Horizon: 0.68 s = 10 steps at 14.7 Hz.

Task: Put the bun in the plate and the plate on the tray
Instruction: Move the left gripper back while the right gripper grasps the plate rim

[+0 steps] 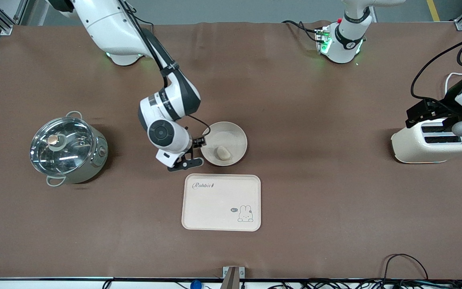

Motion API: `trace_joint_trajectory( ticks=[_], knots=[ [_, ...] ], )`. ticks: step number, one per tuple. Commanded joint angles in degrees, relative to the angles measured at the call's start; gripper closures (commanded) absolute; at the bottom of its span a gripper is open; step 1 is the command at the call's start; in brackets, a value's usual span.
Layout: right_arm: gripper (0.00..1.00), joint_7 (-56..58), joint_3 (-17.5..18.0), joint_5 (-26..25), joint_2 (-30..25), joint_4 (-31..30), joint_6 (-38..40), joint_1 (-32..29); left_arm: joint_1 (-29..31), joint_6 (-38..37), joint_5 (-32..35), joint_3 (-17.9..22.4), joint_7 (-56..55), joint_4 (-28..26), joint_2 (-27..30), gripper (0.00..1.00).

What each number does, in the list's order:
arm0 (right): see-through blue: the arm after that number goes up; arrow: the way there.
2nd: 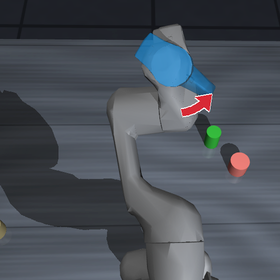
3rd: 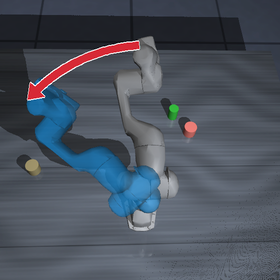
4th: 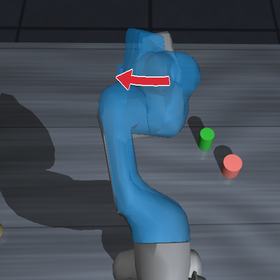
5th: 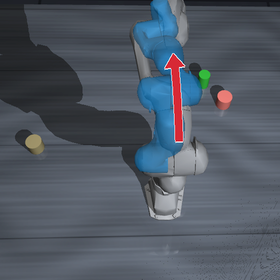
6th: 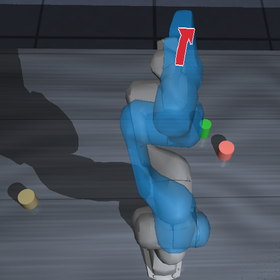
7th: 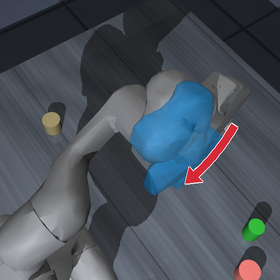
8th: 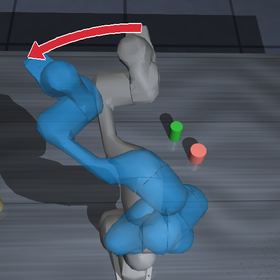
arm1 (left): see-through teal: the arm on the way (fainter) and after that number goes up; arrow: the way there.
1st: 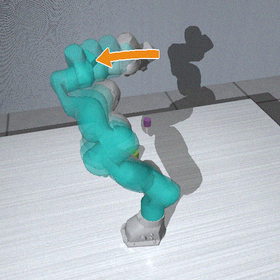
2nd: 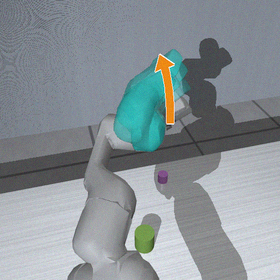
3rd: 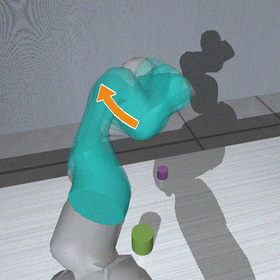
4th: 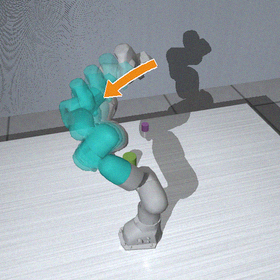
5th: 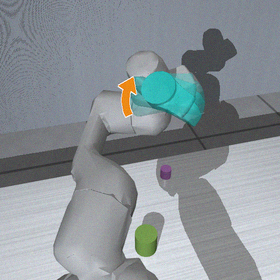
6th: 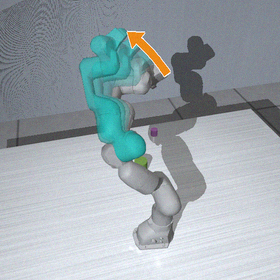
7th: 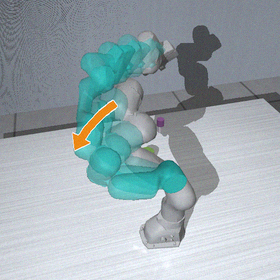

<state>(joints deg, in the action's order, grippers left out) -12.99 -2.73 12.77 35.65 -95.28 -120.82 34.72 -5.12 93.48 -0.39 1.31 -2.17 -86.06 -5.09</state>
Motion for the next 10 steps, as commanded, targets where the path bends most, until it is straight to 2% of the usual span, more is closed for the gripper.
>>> trace_joint_trajectory(
  ticks=[1, 8, 10],
  knots=[
    [0.25, 0.25, 0.96, 1.55, 1.35, -0.78, -3.88, 0.79, 1.77, -0.23, -1.02, 0.18, 0.85, 0.02, 0.17, 0.00],
    [0.44, 0.33, 1.85, 2.26, 3.11, -1.13, -6.45, 1.58, 2.04, 0.21, -1.72, 0.18, 0.58, -0.07, -1.15, 0.00],
    [0.54, 0.33, 1.76, 2.26, 3.11, -1.22, -6.54, 1.58, 2.04, 0.29, -1.64, 0.27, 0.76, -0.07, -1.59, 0.00]
  ],
)
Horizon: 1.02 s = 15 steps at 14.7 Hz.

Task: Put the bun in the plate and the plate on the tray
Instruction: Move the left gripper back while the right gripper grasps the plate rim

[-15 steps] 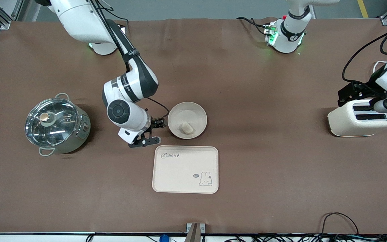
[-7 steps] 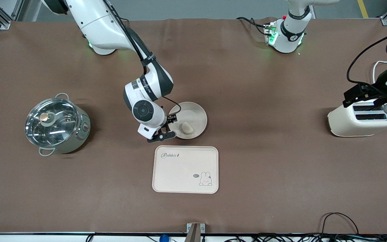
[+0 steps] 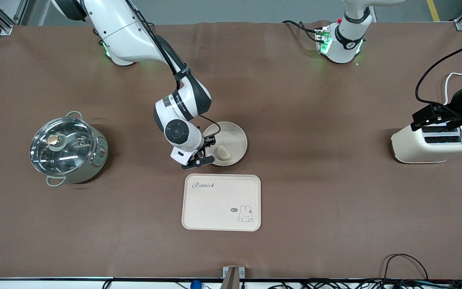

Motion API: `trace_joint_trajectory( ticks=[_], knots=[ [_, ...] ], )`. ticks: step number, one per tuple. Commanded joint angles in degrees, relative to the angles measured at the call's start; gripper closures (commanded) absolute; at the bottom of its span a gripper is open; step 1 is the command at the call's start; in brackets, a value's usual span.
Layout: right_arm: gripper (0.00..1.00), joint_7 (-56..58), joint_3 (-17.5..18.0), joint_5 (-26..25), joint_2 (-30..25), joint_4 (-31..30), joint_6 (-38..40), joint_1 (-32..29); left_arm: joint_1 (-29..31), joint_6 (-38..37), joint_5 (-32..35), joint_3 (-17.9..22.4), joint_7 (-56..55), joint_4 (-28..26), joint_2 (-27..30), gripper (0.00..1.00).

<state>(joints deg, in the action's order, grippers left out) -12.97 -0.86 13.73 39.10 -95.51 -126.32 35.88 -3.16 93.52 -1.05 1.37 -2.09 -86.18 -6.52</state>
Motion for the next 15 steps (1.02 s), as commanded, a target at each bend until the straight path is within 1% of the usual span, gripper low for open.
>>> trace_joint_trajectory(
  ticks=[1, 3, 4, 10, 12, 15],
  knots=[
    [0.59, 0.31, -0.02, 1.30, -0.34, -1.17, -1.03, 0.42, 0.09, 0.26, -0.88, 0.13, 0.68, 0.04, -0.16, 0.00],
    [0.60, 0.31, -0.11, 1.30, -0.34, -1.35, -1.12, 0.34, 0.09, 0.26, -0.79, 0.22, 0.68, 0.13, -0.24, 0.00],
    [0.63, 0.31, -0.11, 1.30, -0.34, -1.61, -1.12, 0.42, 0.09, 0.34, -0.88, 0.22, 0.68, 0.13, -0.25, 0.00],
    [0.95, 0.40, -0.11, 1.30, -0.34, -1.70, -1.12, 0.42, 0.09, 0.34, -0.53, 0.22, 0.77, 0.13, 0.02, 0.00],
    [0.99, 0.40, -0.11, 1.30, -0.43, -1.70, -1.03, 0.34, 0.09, 0.34, -0.44, 0.22, 0.77, 0.13, 0.10, 0.00],
    [1.00, 0.40, -0.11, 1.30, -0.87, -1.70, -0.68, 0.34, 0.09, 0.34, -0.44, 0.22, 0.77, 0.13, 0.19, 0.00]
  ],
)
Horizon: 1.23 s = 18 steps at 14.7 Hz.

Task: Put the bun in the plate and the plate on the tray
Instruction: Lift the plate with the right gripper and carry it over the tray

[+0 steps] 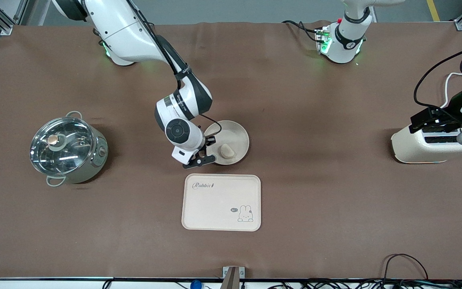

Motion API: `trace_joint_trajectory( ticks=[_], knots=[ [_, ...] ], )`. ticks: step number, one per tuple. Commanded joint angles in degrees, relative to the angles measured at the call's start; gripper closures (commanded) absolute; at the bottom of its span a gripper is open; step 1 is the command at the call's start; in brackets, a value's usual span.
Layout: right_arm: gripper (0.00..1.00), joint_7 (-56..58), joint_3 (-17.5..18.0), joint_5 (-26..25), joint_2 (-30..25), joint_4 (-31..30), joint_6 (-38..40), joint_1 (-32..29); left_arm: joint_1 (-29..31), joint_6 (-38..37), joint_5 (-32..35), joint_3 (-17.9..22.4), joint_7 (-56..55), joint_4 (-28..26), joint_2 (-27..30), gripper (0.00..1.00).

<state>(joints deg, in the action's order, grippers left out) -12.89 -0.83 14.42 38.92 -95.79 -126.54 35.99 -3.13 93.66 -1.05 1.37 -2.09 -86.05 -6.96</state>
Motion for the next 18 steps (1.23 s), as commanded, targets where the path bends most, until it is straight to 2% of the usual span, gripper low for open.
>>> trace_joint_trajectory(
  ticks=[1, 7, 15, 18],
  knots=[
    [1.00, 0.32, -0.13, 0.61, -1.03, -1.33, -0.11, 0.22, 0.05, 0.21, -0.44, 0.21, 0.77, 0.01, 0.63, 0.00],
    [1.00, -0.38, 0.13, 1.05, -3.05, -0.98, 2.79, -1.80, 0.05, 0.21, -0.35, 0.21, 0.77, 0.01, 0.54, 0.00],
    [1.00, 11.55, 0.22, 17.55, -4.55, 0.69, 10.51, -10.14, 0.14, 0.21, -0.18, 0.21, 0.77, 0.01, 0.54, 0.00],
    [1.00, 12.63, 0.22, 19.68, -4.29, 4.89, 13.95, -13.13, 0.23, 0.30, -0.18, 0.21, 0.86, 0.01, 0.54, 0.00]
  ],
)
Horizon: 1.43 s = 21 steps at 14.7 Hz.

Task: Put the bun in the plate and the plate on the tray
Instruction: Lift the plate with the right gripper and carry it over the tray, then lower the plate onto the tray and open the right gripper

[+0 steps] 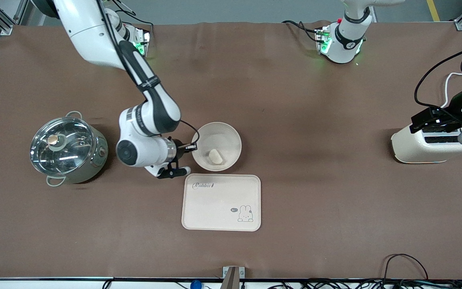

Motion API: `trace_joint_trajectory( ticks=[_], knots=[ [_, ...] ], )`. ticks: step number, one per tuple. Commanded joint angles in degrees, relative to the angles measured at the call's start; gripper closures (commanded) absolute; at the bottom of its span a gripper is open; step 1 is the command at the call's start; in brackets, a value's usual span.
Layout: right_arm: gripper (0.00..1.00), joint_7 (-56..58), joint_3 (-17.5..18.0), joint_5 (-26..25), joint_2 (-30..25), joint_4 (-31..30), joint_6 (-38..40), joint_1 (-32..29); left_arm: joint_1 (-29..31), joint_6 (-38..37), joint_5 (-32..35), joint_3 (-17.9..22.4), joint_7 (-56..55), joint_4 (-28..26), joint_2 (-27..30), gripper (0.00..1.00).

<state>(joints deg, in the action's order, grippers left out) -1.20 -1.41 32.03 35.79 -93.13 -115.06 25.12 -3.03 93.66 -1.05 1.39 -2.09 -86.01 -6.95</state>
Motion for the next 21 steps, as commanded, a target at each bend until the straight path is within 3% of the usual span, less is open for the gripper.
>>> trace_joint_trajectory(
  ticks=[1, 5, 9, 17, 21],
  knots=[
    [1.00, 0.68, 0.70, 2.16, -0.99, 4.42, 2.91, -2.44, 0.13, 0.21, -0.18, 0.20, 0.86, -0.03, 0.53, 0.00],
    [1.00, -0.91, 0.70, 5.40, 1.99, 10.58, 2.30, -3.32, 0.13, 0.29, -0.18, 0.20, 0.86, -0.03, 0.53, 0.00],
    [1.00, -1.96, 0.61, 7.08, 9.02, 19.02, 0.47, -2.97, 0.13, 0.21, -0.27, 0.20, 0.86, -0.03, 0.53, 0.00],
    [1.00, -5.65, 0.79, 7.43, 17.02, 24.22, -13.24, -3.06, 0.74, 0.30, -0.44, 0.20, 1.82, -0.03, 0.44, 0.00],
    [1.00, -5.83, 0.88, 7.44, 19.05, 25.36, -13.87, -2.88, 0.74, 0.21, -0.53, 0.20, 1.82, -0.03, 0.44, 0.00]
  ],
)
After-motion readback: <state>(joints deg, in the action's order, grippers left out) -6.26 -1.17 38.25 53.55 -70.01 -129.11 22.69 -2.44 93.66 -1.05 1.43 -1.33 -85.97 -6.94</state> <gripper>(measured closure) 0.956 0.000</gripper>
